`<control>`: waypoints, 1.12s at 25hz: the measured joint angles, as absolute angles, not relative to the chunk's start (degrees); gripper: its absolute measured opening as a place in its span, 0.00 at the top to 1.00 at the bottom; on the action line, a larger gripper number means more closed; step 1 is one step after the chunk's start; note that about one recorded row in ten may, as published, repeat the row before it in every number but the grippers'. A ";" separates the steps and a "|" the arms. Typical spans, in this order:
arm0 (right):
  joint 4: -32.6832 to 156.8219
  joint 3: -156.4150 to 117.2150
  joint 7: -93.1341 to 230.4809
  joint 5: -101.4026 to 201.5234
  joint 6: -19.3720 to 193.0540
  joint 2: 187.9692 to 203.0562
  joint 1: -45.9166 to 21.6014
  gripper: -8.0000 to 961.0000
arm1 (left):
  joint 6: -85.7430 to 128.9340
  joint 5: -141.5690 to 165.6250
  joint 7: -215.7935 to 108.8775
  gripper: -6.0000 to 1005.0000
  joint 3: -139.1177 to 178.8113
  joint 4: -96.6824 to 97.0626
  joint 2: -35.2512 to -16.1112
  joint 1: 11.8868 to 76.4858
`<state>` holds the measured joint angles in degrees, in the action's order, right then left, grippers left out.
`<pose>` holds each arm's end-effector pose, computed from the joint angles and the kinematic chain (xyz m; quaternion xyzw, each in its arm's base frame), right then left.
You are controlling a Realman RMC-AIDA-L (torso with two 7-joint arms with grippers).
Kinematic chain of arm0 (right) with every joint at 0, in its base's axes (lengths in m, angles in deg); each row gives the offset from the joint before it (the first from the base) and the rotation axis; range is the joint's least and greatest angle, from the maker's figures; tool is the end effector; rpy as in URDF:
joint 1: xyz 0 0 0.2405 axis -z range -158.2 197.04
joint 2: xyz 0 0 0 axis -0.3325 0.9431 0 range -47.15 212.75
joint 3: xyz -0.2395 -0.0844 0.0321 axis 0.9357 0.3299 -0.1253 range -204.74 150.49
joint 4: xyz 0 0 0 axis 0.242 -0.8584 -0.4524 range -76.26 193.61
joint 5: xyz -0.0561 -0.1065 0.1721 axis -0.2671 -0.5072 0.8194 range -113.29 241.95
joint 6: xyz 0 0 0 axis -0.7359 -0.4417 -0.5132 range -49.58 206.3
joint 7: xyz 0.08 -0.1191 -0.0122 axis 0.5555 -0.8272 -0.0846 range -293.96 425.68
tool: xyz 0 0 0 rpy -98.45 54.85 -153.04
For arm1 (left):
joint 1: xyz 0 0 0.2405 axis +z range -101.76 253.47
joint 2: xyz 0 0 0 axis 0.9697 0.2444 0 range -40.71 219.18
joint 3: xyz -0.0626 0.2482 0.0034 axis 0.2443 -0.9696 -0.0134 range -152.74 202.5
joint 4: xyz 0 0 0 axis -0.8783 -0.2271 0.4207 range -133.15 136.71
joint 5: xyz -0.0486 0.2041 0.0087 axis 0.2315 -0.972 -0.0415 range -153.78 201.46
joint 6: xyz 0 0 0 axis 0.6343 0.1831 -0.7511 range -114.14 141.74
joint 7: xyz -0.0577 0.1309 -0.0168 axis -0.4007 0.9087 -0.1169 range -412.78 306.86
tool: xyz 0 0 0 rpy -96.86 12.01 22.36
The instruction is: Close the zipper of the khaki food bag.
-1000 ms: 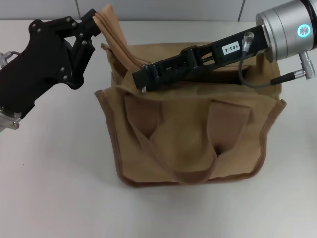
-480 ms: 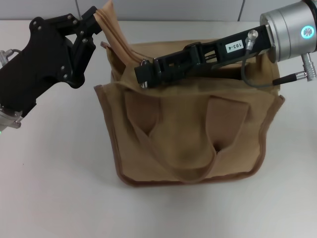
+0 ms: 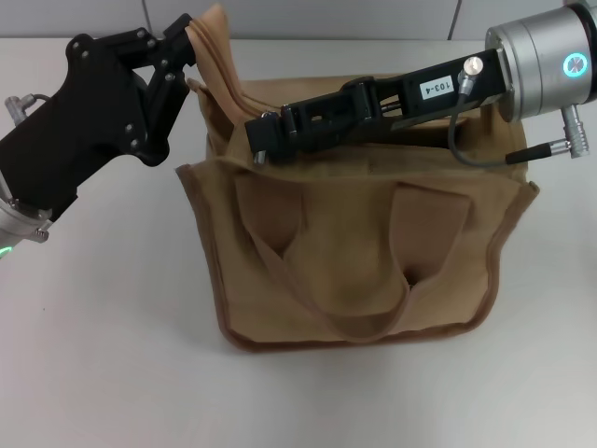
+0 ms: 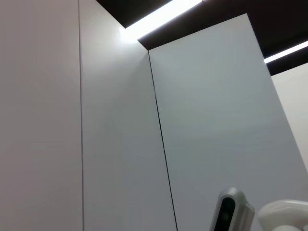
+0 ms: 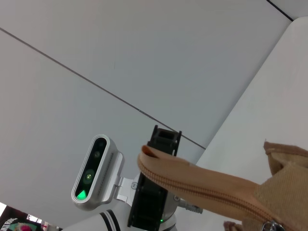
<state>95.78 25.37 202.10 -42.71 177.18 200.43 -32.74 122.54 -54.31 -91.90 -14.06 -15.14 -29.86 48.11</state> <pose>0.1018 0.3697 -0.0118 0.8604 -0.4372 -0.2006 0.1685 -0.2315 0.2919 0.0211 -0.7965 0.0138 -0.5375 0.2767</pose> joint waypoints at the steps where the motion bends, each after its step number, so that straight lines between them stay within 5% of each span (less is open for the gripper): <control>1: 95.78 25.39 202.22 -42.70 177.02 200.49 -32.74 0.19 | 122.25 -54.29 -91.73 0.99 -14.06 -14.94 -29.86 48.05; 28: 94.89 25.21 198.67 -42.55 174.73 200.92 -31.88 0.19 | 124.86 -54.63 -92.62 0.99 -14.28 -14.57 -29.86 46.59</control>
<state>94.89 25.21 198.67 -42.55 174.73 200.92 -31.88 124.86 -54.63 -92.62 -14.28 -14.57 -29.86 46.59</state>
